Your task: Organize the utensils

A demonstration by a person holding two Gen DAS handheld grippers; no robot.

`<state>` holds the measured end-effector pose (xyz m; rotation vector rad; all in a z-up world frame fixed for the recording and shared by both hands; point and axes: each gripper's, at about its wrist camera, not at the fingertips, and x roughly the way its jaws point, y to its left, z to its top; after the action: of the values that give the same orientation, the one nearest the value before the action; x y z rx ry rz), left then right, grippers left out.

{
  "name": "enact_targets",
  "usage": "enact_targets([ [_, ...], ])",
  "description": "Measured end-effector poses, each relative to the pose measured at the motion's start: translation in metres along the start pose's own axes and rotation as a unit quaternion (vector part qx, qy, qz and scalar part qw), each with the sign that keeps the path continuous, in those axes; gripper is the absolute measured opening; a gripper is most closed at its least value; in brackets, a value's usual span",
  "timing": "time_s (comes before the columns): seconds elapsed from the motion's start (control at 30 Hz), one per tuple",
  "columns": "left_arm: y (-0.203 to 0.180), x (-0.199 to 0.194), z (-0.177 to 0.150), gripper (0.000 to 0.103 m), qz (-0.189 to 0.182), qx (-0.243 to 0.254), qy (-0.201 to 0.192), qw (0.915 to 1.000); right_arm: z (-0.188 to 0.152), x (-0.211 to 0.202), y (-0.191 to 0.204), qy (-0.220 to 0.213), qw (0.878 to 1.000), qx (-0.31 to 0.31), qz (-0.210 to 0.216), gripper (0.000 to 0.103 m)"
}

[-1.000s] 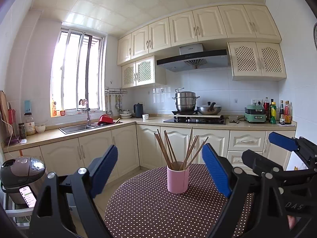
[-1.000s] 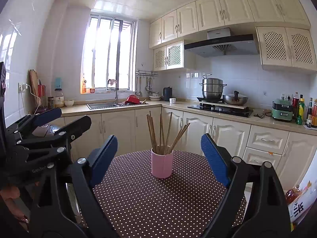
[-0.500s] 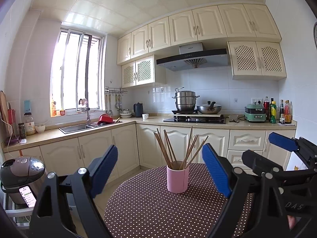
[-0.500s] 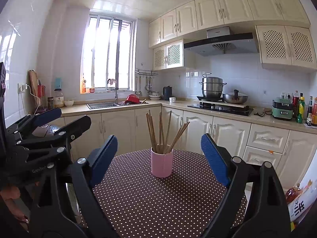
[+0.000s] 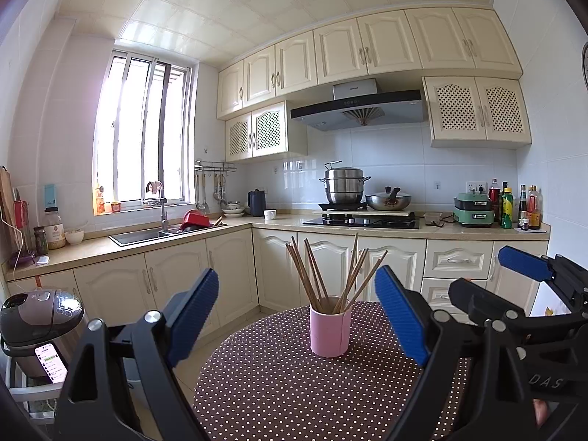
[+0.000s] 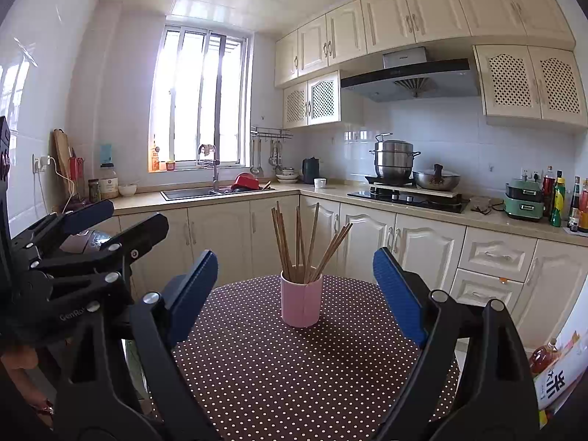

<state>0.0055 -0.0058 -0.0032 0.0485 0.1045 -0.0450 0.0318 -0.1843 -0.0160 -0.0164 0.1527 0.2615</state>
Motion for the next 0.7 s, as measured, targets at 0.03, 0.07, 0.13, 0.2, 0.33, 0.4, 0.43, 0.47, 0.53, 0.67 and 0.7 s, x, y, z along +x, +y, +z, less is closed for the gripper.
enact_targets([
  [0.03, -0.0002, 0.0001, -0.0002, 0.085, 0.0, 0.0, 0.0, 1.0, 0.0002, 0.0003, -0.0001, 0.0, 1.0, 0.0, 0.0, 0.085],
  [0.07, -0.0004, 0.0004, -0.0007, 0.085, 0.0, 0.0, 0.001, 1.0, 0.0001, 0.0004, -0.0001, 0.001, 1.0, 0.0, 0.0, 0.085],
  [0.13, -0.0011, 0.0005, -0.0002, 0.085, 0.001, 0.0, 0.001, 1.0, 0.0001, 0.0007, 0.0004, 0.002, 1.0, 0.0, 0.0, 0.085],
  [0.2, -0.0014, 0.0013, -0.0004, 0.085, 0.001, -0.001, 0.002, 1.0, 0.0, 0.0015, 0.0002, 0.003, 1.0, 0.0, 0.0, 0.085],
  [0.33, 0.0, 0.0031, -0.0007, 0.085, 0.001, 0.0, 0.003, 1.0, -0.0001, 0.003, 0.0, 0.004, 1.0, 0.002, 0.0, 0.085],
  [0.4, 0.0002, 0.0044, -0.0013, 0.085, 0.002, 0.0, 0.004, 1.0, -0.0004, 0.0033, 0.0004, 0.005, 1.0, 0.002, 0.0, 0.085],
  [0.43, 0.0013, 0.0049, -0.0019, 0.085, 0.001, 0.0, 0.004, 1.0, -0.0005, 0.0035, 0.0002, 0.005, 1.0, 0.003, 0.0, 0.085],
  [0.47, 0.0011, 0.0048, -0.0018, 0.085, 0.002, 0.0, 0.004, 1.0, -0.0006, 0.0038, 0.0, 0.006, 1.0, 0.003, 0.001, 0.085],
  [0.53, 0.0012, 0.0053, -0.002, 0.085, 0.002, 0.0, 0.004, 1.0, -0.0004, 0.0045, -0.0001, 0.006, 1.0, 0.004, 0.001, 0.085],
  [0.67, 0.0018, 0.0062, -0.0027, 0.085, 0.001, 0.0, 0.005, 1.0, -0.0008, 0.0051, -0.0002, 0.007, 1.0, 0.004, 0.001, 0.086],
  [0.7, 0.0019, 0.0068, -0.003, 0.085, 0.002, 0.0, 0.005, 1.0, -0.0008, 0.005, -0.0001, 0.007, 1.0, 0.005, 0.001, 0.086],
])
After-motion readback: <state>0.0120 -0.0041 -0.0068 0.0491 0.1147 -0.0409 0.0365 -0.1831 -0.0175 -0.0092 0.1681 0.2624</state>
